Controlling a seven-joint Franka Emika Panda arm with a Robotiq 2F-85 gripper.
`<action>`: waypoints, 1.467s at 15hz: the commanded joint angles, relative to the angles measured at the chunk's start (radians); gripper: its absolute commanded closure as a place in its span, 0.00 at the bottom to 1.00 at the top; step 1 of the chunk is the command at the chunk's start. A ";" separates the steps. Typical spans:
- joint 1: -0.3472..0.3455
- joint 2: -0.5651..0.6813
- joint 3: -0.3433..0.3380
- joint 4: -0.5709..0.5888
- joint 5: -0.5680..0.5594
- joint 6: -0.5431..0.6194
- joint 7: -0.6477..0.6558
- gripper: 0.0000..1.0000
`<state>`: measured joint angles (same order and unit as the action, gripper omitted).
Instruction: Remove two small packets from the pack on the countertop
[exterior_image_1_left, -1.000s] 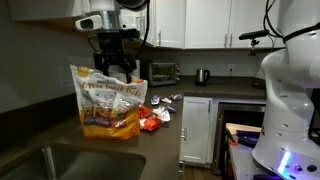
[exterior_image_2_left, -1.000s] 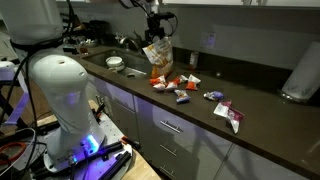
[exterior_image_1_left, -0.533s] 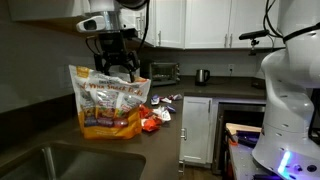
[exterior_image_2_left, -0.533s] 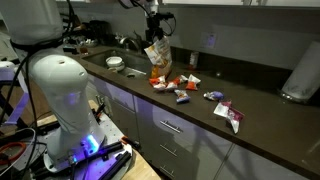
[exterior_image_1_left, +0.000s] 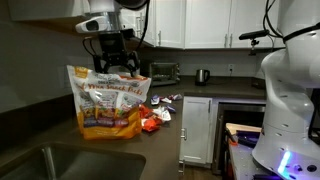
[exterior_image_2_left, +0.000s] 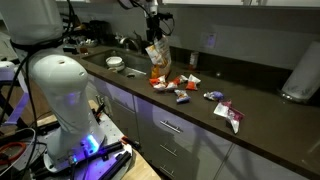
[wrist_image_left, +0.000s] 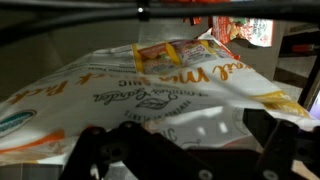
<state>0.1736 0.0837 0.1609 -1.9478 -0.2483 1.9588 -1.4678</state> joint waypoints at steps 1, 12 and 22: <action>-0.009 -0.008 0.006 -0.023 -0.001 0.028 -0.067 0.00; -0.017 0.010 0.002 -0.093 0.074 0.106 -0.088 0.00; -0.015 0.027 -0.002 -0.094 0.061 0.121 -0.015 0.00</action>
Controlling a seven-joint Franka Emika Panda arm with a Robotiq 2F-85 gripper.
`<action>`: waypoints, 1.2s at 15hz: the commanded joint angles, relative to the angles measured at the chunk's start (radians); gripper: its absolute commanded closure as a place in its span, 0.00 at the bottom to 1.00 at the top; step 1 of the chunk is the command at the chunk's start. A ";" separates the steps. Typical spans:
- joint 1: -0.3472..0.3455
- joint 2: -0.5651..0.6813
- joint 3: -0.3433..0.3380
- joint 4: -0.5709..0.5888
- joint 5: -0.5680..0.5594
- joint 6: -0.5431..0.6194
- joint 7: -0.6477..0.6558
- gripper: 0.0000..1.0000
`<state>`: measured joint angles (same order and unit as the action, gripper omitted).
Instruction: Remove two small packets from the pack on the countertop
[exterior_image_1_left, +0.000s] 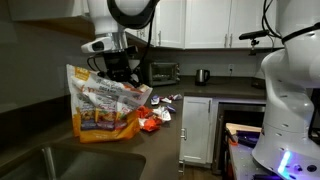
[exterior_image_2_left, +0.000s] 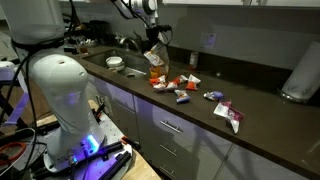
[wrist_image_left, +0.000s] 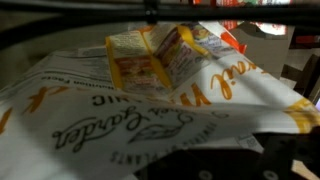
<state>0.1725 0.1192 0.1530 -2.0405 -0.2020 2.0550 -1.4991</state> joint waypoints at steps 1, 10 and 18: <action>-0.015 -0.013 0.006 0.004 0.020 0.023 0.017 0.00; -0.012 -0.030 0.007 0.004 0.005 0.127 0.004 0.00; -0.016 0.031 0.012 -0.004 0.041 0.160 -0.009 0.00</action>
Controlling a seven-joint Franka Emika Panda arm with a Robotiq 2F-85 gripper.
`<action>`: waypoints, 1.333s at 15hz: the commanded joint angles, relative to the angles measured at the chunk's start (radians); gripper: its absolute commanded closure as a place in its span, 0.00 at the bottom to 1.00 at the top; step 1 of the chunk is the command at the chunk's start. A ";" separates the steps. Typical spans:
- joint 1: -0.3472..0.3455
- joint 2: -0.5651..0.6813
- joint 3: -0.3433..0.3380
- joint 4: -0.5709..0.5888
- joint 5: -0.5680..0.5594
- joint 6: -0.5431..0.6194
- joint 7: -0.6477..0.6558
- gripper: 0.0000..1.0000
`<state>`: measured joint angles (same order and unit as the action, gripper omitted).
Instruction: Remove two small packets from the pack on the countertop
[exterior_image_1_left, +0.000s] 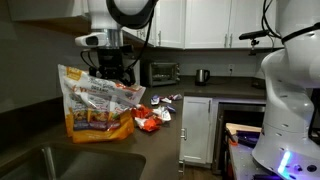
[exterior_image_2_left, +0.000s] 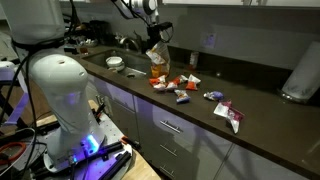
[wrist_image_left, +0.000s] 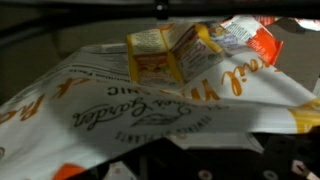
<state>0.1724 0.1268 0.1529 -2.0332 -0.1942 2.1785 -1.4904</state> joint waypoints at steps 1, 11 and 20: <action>-0.016 0.032 0.013 -0.010 0.036 0.036 -0.015 0.00; -0.012 0.043 0.011 -0.006 0.037 0.010 0.087 0.10; 0.002 0.021 0.011 0.013 0.026 -0.049 0.458 0.00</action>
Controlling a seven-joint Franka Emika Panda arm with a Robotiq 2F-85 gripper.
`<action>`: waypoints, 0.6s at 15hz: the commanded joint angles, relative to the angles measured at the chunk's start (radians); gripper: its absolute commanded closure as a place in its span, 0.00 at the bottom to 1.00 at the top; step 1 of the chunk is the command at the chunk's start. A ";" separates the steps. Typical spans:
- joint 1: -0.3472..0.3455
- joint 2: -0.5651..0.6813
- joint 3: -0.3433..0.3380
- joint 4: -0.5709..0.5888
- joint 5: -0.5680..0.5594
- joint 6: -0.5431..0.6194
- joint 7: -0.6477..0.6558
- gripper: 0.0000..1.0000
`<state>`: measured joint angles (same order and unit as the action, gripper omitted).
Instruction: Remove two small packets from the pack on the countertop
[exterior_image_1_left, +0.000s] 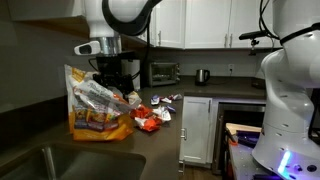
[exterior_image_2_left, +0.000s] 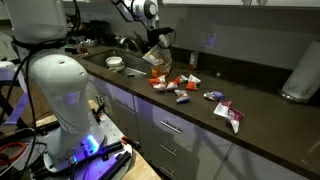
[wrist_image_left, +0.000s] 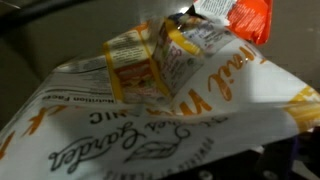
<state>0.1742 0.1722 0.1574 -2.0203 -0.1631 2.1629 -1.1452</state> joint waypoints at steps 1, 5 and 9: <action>0.001 -0.028 0.008 -0.001 -0.009 -0.039 0.151 0.00; 0.004 -0.043 0.010 -0.003 -0.028 -0.098 0.308 0.00; 0.000 -0.059 0.011 -0.011 -0.019 -0.156 0.449 0.00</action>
<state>0.1756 0.1402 0.1656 -2.0202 -0.1706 2.0497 -0.8007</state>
